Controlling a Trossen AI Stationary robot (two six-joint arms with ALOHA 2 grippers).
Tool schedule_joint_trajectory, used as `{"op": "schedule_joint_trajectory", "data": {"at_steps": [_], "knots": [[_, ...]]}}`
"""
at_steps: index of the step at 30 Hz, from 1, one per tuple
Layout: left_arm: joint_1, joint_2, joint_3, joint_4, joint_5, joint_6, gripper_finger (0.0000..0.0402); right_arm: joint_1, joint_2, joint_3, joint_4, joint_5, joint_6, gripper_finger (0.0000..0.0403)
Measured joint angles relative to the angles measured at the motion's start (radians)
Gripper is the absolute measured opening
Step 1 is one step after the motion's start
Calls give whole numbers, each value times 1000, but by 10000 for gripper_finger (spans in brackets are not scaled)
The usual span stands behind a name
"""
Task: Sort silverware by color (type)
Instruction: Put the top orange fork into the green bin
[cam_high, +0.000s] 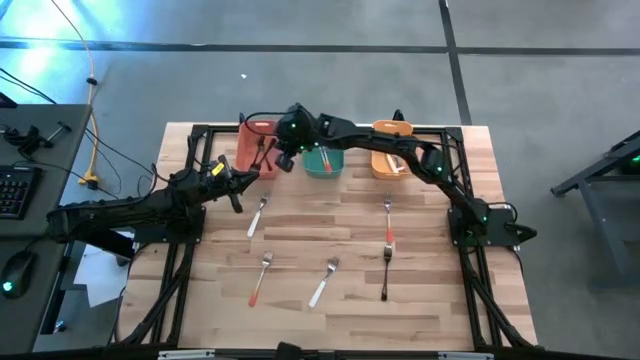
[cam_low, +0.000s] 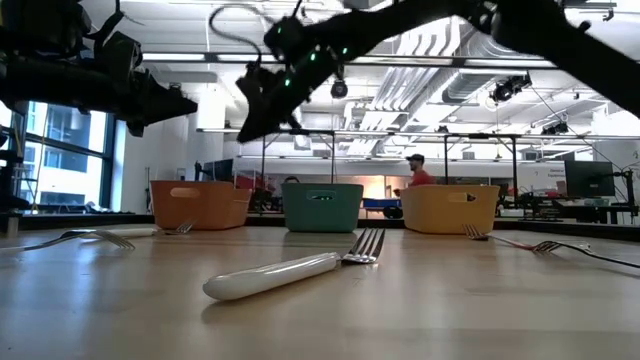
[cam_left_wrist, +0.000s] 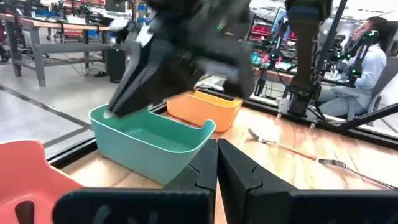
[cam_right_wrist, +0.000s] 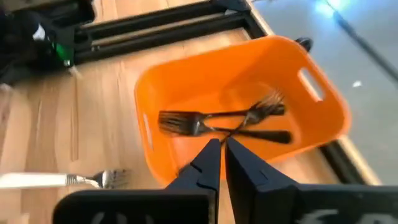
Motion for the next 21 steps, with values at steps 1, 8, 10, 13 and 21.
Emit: {"op": "schedule_joint_trajectory", "data": {"at_steps": [1,8,10,13,21], "knots": [[0,0,0,0,0,0,0,10,-21,-22,18,24,-11,10],[-2,0,0,-13,27,8,0,69,-225,-554,571,119,40,1],[-2,0,0,-20,27,8,0,84,-296,-742,743,123,79,1],[-3,0,0,-28,30,11,0,110,-421,-977,932,155,138,0],[-4,4,0,-29,97,25,0,209,-749,-1343,963,303,243,0]]}}
